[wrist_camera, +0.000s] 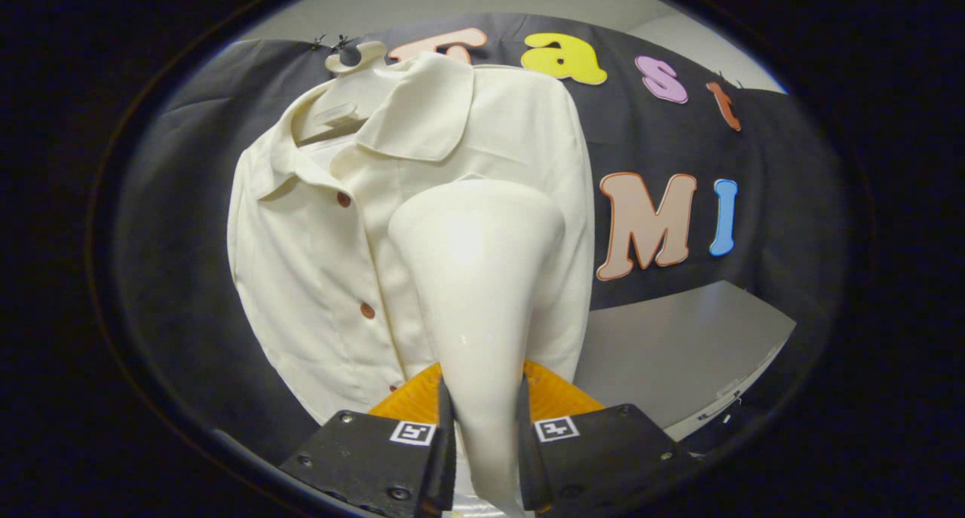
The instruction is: Iron the clothes twice with a garment steamer, once on the left side and once on the right side.
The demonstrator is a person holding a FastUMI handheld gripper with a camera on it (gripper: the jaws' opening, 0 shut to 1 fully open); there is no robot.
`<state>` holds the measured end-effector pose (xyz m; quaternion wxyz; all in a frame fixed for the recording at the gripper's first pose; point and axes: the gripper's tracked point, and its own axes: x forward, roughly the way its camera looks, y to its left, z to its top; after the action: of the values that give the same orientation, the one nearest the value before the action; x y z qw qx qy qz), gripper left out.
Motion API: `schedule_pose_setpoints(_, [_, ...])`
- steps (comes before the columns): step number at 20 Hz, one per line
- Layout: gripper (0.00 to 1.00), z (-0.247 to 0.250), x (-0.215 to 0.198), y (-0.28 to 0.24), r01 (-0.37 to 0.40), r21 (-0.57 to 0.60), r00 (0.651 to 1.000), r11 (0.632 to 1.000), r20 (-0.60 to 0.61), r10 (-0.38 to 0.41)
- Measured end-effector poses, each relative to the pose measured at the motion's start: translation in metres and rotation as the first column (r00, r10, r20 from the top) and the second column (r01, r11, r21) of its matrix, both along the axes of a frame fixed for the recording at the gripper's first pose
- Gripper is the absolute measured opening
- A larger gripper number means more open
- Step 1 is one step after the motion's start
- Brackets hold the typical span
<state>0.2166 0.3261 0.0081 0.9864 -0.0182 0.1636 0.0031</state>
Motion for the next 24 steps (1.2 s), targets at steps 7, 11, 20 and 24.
schedule_pose_setpoints(7, [0.34, -0.043, -0.01, -0.01, 0.013, -0.037, 0.998, 0.999, -0.061, -0.015])
schedule_pose_setpoints(11, [0.34, -0.076, -0.015, -0.019, 0.032, -0.043, 0.991, 0.999, -0.128, -0.037])
schedule_pose_setpoints(20, [0.34, -0.144, -0.022, -0.035, 0.055, -0.079, 0.975, 0.995, -0.21, -0.07])
schedule_pose_setpoints(24, [0.34, -0.186, -0.034, -0.037, 0.067, -0.066, 0.956, 0.996, -0.283, -0.083])
